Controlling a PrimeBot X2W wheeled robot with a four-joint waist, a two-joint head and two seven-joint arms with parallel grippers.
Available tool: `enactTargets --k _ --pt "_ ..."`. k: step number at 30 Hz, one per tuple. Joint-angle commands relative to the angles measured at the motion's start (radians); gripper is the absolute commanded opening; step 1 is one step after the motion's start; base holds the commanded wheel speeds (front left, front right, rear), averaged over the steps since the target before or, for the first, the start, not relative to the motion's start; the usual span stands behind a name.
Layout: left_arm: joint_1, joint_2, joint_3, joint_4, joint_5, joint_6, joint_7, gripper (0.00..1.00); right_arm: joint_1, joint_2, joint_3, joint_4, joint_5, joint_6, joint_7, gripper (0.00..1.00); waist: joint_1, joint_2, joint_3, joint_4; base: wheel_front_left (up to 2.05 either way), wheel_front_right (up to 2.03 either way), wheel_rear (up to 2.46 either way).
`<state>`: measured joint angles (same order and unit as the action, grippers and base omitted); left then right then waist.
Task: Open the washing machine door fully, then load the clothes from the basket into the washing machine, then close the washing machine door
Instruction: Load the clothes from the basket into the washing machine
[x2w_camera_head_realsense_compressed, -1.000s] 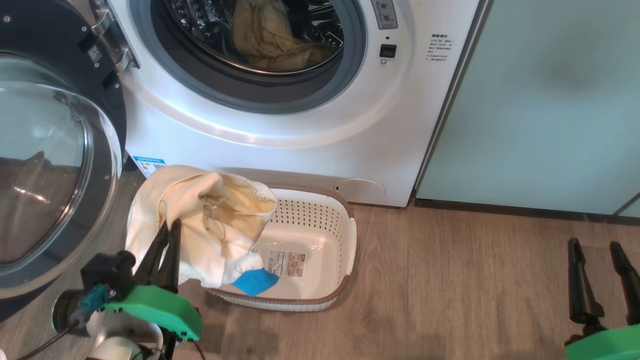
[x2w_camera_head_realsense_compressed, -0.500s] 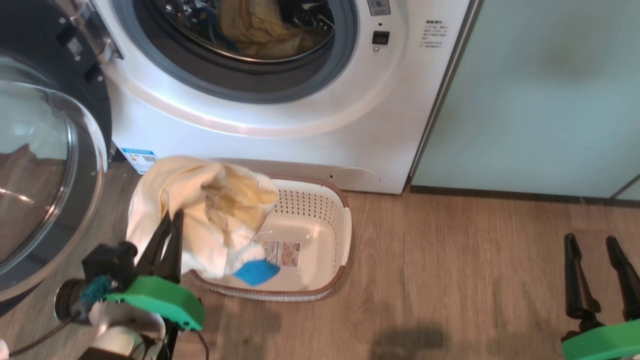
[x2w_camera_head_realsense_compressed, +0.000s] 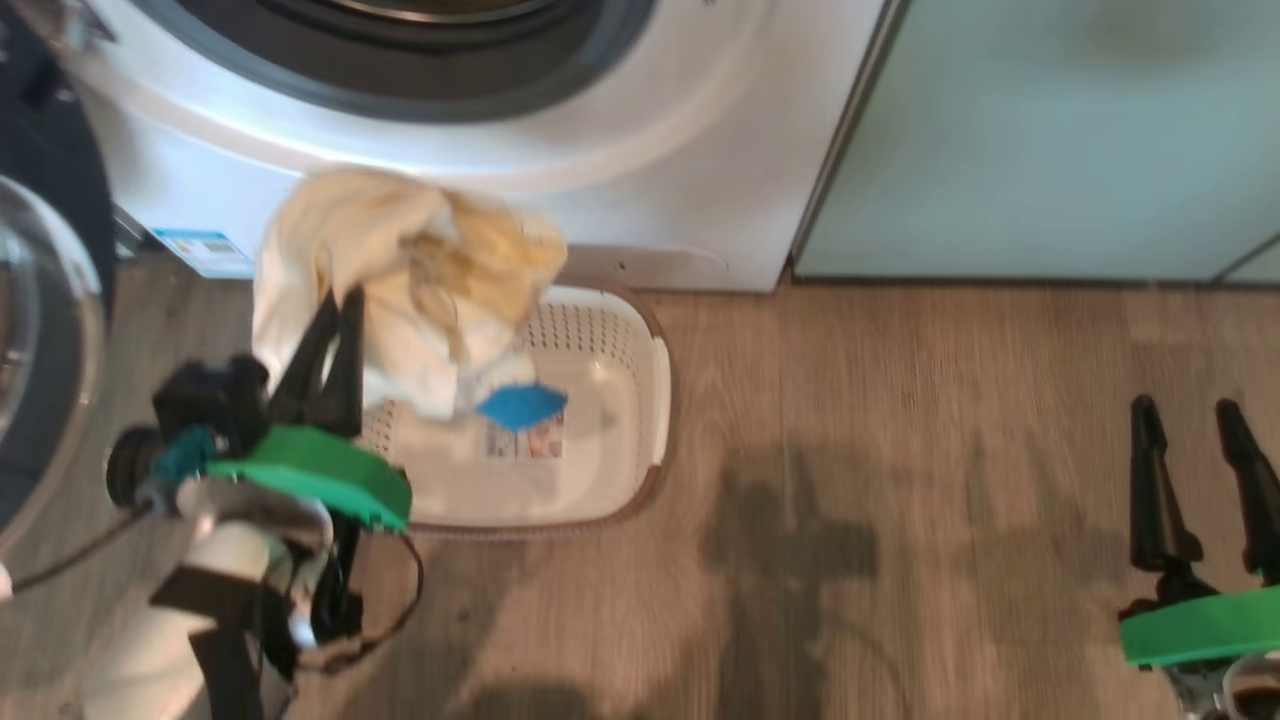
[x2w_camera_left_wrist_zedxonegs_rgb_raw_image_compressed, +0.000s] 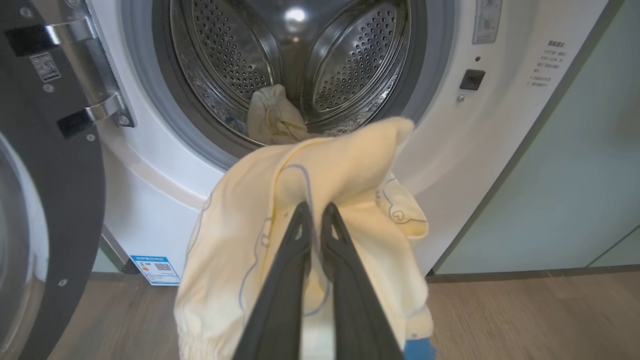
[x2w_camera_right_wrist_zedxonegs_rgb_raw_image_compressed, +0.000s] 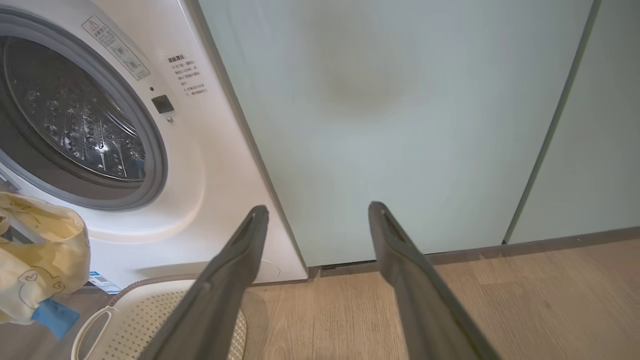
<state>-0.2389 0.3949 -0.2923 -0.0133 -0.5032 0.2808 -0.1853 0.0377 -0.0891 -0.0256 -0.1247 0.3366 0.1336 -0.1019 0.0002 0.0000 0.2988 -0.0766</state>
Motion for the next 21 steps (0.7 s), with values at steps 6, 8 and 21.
enactTargets --k 6,8,21 --pt "-0.167 0.051 0.072 0.025 -0.002 -0.019 0.003 0.0 -0.074 -0.018 0.032 -0.011 0.02 -0.003 -0.048 1.0 -0.0002 0.0 0.13 -0.063 0.0 0.0 0.0" --pt "-0.212 0.067 0.082 0.041 -0.001 -0.023 0.017 0.0 -0.095 -0.02 0.04 0.001 0.029 -0.003 -0.064 1.0 -0.0002 0.0 0.163 -0.079 0.0 0.0 0.0" --pt "-0.51 0.231 0.167 0.152 -0.008 -0.051 0.153 0.0 -0.22 0.001 0.114 0.109 0.09 -0.003 -0.148 1.0 -0.0002 0.0 0.335 -0.21 0.0 0.0 0.0"
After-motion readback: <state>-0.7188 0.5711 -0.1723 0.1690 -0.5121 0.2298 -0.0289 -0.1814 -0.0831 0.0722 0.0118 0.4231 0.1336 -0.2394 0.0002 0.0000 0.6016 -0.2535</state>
